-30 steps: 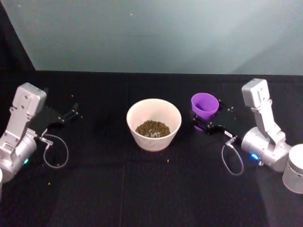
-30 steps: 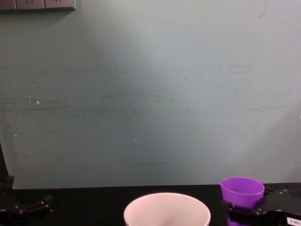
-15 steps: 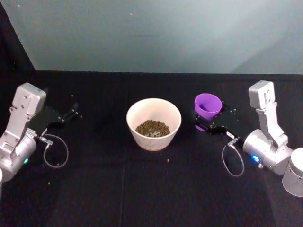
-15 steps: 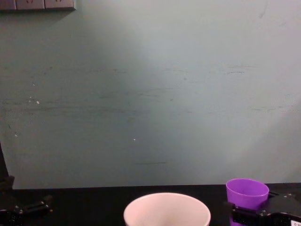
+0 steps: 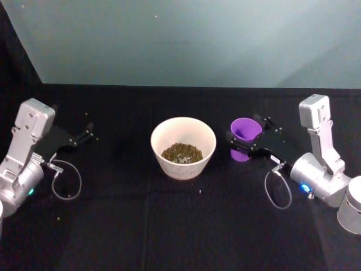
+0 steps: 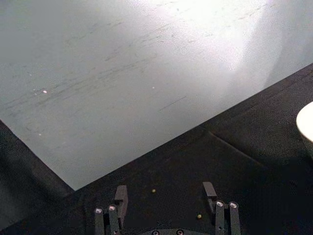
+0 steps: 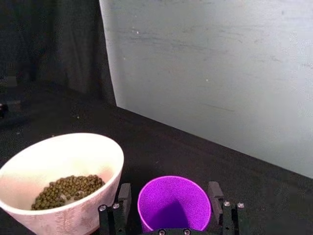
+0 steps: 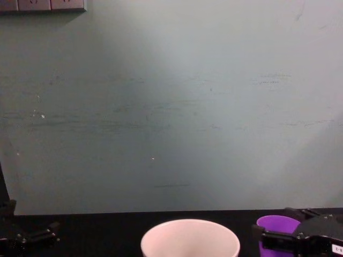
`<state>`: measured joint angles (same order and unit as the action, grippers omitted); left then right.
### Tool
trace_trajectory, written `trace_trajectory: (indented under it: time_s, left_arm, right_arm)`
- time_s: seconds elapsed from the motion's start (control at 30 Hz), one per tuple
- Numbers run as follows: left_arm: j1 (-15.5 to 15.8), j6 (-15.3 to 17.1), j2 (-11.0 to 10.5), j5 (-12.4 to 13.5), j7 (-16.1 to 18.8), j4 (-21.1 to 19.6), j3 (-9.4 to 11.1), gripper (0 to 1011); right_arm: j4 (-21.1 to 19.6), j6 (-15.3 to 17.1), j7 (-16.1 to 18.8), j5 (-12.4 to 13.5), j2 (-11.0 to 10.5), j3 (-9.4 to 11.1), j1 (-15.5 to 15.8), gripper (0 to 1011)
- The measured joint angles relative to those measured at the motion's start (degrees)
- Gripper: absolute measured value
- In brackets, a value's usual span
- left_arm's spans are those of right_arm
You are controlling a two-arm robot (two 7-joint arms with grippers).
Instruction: Pick up the cup and pour the mung beans from the cup into the bowl.
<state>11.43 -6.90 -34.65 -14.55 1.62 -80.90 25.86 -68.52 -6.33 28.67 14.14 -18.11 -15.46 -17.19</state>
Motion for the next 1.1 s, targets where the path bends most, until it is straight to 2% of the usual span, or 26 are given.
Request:
trace_trajectory:
  time_s: [0.3,0.4,0.53,0.67,0.87,1.1]
  left_arm:
    - [0.0,0.0,0.0,0.0,0.0,0.0,0.0,1000]
    - [0.0,0.0,0.0,0.0,0.0,0.0,0.0,1000]
    - [0.0,0.0,0.0,0.0,0.0,0.0,0.0,1000]
    - [0.0,0.0,0.0,0.0,0.0,0.0,0.0,1000]
    - [0.0,0.0,0.0,0.0,0.0,0.0,0.0,1000]
    - [0.0,0.0,0.0,0.0,0.0,0.0,0.0,1000]
  right_arm:
    - [-5.8,0.0,-2.7,0.8,-1.2,0.2,1.8,1002]
    - [-9.4,0.0,-4.9,0.9,-1.7,1.1,3.0,1002]
    - [-11.8,0.0,-7.0,0.8,-1.9,2.0,4.0,1000]
    - [-14.2,0.5,-10.8,-0.7,-2.0,3.8,5.3,1002]
    - [-14.4,2.3,-14.2,-2.8,-2.0,6.1,6.0,1002]
    - [-11.7,3.6,-15.1,-4.3,-1.9,7.8,6.2,1002]
